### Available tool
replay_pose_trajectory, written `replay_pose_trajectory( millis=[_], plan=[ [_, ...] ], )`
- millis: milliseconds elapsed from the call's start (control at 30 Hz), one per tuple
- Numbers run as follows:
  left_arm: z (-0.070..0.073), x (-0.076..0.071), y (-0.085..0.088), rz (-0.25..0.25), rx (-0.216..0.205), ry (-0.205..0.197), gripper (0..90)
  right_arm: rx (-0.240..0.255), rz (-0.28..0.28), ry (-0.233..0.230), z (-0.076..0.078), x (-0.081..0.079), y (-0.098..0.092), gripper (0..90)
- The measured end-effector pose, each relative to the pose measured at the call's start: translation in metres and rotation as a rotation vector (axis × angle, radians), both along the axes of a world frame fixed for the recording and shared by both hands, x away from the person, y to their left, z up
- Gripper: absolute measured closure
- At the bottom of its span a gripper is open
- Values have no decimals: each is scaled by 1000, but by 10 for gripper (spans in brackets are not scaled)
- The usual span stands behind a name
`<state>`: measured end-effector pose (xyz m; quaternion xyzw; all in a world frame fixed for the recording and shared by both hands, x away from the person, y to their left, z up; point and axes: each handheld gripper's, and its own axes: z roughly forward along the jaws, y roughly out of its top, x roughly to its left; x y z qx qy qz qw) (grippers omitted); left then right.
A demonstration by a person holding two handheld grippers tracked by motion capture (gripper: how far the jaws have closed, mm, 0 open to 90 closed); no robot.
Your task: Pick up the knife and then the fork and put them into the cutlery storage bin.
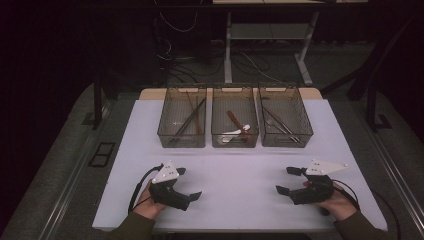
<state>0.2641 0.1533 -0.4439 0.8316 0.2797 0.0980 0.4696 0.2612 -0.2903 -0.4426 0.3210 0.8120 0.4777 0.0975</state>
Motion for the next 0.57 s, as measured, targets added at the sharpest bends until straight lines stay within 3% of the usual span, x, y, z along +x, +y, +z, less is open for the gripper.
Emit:
replay_pose_trajectory(
  millis=[567],
  plan=[
    [-1,0,-1,-6,6,4,21,-36,5,1,-4,-1,-5,180]
  ],
)
